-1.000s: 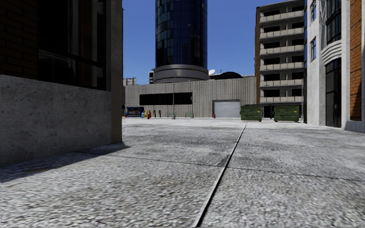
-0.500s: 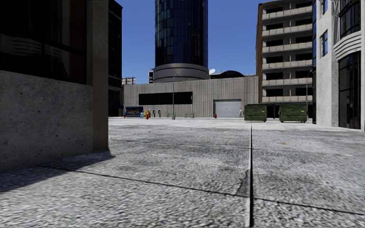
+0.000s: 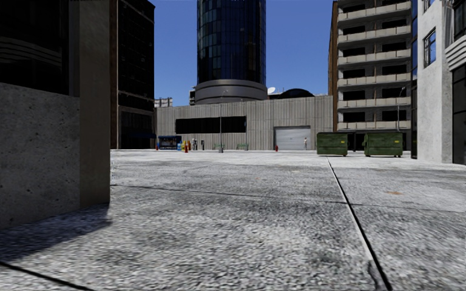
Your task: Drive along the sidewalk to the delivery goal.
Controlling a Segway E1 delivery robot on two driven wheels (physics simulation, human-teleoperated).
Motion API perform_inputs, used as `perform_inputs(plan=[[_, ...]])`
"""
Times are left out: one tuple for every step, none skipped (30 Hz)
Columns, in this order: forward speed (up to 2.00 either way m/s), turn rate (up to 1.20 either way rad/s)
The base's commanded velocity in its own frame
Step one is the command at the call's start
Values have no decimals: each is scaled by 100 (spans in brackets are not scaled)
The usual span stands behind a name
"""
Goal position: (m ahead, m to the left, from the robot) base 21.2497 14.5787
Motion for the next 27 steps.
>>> perform_inputs(plan=[[200, 3], [200, 3], [200, 12], [200, 17], [200, 21], [200, 22], [200, 22], [200, 22], [200, 22], [200, 23], [200, 23], [200, 23], [200, 26], [200, 30], [200, 34], [200, 34], [200, 35], [200, 36], [200, 39], [200, 39], [200, 44], [200, 45], [200, 45], [200, 45], [200, 45], [200, 45], [200, 45]])
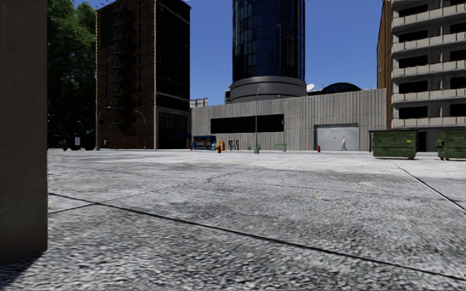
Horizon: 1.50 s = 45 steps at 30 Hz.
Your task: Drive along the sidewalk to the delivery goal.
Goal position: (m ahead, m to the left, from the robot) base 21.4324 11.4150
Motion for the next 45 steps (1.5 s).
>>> perform_inputs(plan=[[200, 45], [200, 45], [200, 45], [200, 45], [200, 45], [200, 45], [200, 45], [200, 45], [200, 45], [200, 45], [200, 46], [200, 46], [200, 46], [200, 47], [200, 47], [200, 47], [200, 47], [200, 47], [200, 47], [200, 47], [200, 47], [200, 47], [200, 47], [200, 47], [200, 47], [200, 45], [200, 41], [200, 41], [200, 40], [200, 41], [200, 45], [200, 45], [200, 45], [200, 46], [200, 46], [200, 46], [200, 46], [200, 44], [200, 0], [200, 0], [200, 0], [200, 0], [200, 0], [200, 0], [200, 0]])
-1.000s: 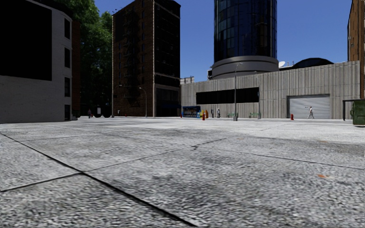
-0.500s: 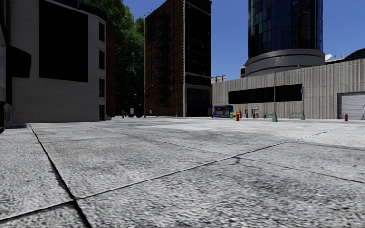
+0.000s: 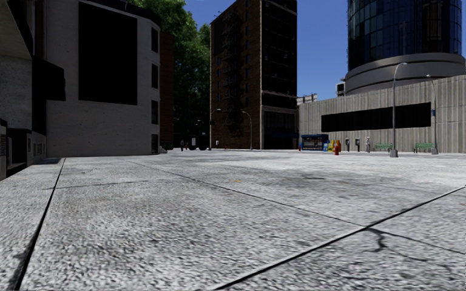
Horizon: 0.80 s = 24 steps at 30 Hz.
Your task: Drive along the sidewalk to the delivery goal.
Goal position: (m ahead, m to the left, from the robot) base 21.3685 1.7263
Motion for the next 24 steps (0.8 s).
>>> perform_inputs(plan=[[200, 0], [200, 0], [200, 0], [200, 0], [200, 0], [200, 0], [200, 0], [200, 0], [200, 0], [200, 0], [200, 0], [200, 0], [200, 0], [200, 0], [200, 0], [200, 0], [200, 0], [200, 0], [200, 0], [200, 0], [200, 0], [200, 0], [200, 0], [200, 0]])
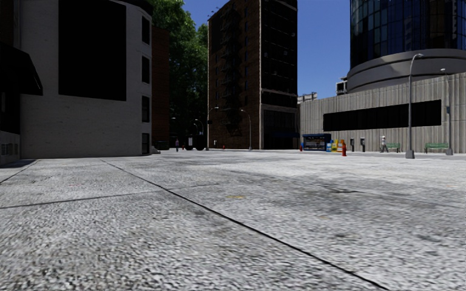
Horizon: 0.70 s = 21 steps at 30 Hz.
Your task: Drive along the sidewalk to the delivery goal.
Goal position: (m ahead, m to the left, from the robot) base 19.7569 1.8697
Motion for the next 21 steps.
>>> perform_inputs(plan=[[200, 0], [200, 0], [200, 0], [200, 0], [200, 0], [200, 0], [200, 0], [200, 0], [200, 0], [200, 0], [200, 0], [200, 0], [200, 0], [200, 0], [200, 0], [200, 0], [200, 0], [200, 0], [200, 0], [200, 0], [200, 0]])
